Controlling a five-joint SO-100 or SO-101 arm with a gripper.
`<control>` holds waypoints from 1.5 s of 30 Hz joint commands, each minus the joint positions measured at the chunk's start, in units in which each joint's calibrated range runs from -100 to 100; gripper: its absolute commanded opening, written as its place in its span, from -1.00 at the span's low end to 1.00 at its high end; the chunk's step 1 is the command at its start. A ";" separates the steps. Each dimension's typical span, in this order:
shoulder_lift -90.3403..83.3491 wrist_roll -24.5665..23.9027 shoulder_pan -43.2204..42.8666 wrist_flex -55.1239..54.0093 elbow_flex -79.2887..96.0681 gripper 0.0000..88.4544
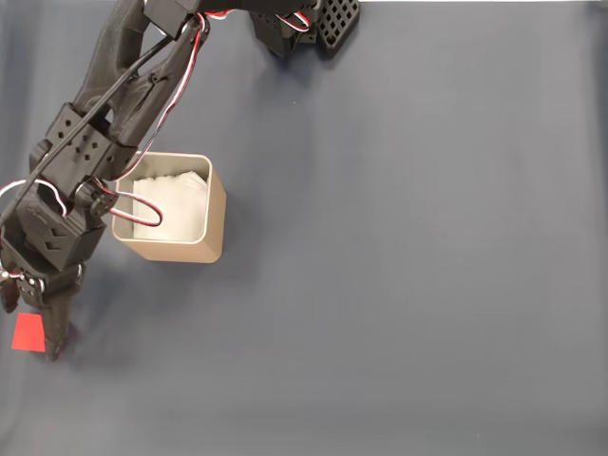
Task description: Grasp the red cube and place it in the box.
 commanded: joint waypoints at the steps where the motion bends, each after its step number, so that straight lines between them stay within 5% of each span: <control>1: -0.38 0.63 0.55 -1.54 -3.39 -0.31; 45: -2.54 1.81 0.76 0.18 -1.75 -0.74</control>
